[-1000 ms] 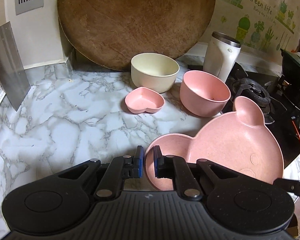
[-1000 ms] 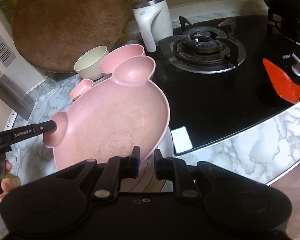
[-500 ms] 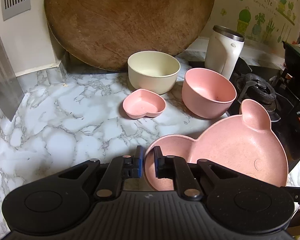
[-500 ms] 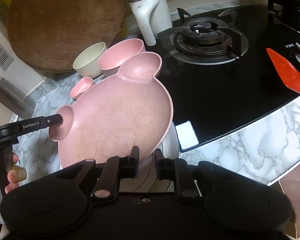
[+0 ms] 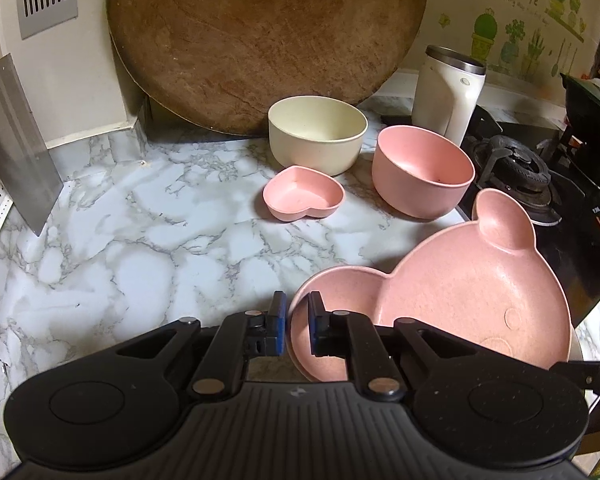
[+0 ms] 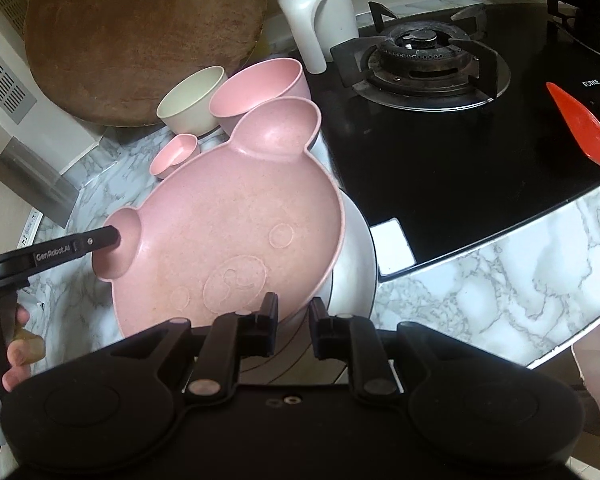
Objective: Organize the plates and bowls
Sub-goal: 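Carry the pink bear plate over the stacked white plates and lower it, then open both grippers and lift them off the pink bear plate, then move both grippers over the pink round bowl, then close both grippers on the pink round bowl rim, then lift the pink bowl and carry it over the pink bear plate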
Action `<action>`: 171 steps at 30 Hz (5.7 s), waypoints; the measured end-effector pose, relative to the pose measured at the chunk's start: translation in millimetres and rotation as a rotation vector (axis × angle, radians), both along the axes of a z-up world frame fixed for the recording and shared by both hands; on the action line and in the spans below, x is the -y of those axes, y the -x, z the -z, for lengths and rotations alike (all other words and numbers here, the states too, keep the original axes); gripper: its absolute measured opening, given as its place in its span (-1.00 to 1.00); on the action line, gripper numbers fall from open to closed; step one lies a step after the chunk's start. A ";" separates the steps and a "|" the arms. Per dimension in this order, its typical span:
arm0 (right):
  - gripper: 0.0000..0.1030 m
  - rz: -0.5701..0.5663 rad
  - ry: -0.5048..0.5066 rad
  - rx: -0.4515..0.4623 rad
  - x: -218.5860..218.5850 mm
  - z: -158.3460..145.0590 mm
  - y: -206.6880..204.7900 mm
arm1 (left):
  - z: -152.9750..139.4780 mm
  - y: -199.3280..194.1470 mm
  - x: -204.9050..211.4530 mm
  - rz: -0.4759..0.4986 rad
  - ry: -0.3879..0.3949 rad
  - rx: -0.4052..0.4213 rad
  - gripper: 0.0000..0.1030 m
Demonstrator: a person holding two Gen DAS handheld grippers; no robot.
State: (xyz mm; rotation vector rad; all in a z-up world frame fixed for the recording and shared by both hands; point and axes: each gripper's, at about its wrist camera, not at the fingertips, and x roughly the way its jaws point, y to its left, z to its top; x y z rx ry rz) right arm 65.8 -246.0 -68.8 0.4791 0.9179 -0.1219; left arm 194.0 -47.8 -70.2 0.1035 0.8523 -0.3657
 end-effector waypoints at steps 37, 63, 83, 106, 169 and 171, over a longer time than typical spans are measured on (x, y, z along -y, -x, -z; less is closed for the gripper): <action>0.18 -0.146 0.202 0.142 -55.0 -54.1 17.8 | -54.4 81.9 -32.8 0.037 0.119 0.143 0.26; 1.00 -0.266 0.420 0.320 -55.4 -110.1 -24.3 | -96.0 68.6 -9.3 -0.066 0.118 0.236 0.57; 0.75 -0.476 0.391 0.080 6.9 -98.7 -191.7 | -72.3 -34.7 52.6 -0.230 0.106 0.024 0.57; 0.12 -0.765 0.405 -0.102 18.3 -62.0 -289.5 | -27.5 -90.8 121.1 -0.205 0.128 -0.144 0.44; -0.79 -0.890 0.518 0.029 -59.3 -113.1 -234.9 | -70.6 -64.1 41.3 -0.241 0.109 -0.150 -0.88; -0.79 -0.900 0.509 0.027 -73.8 -112.5 -228.0 | -72.3 -55.5 24.6 -0.245 0.106 -0.157 -0.88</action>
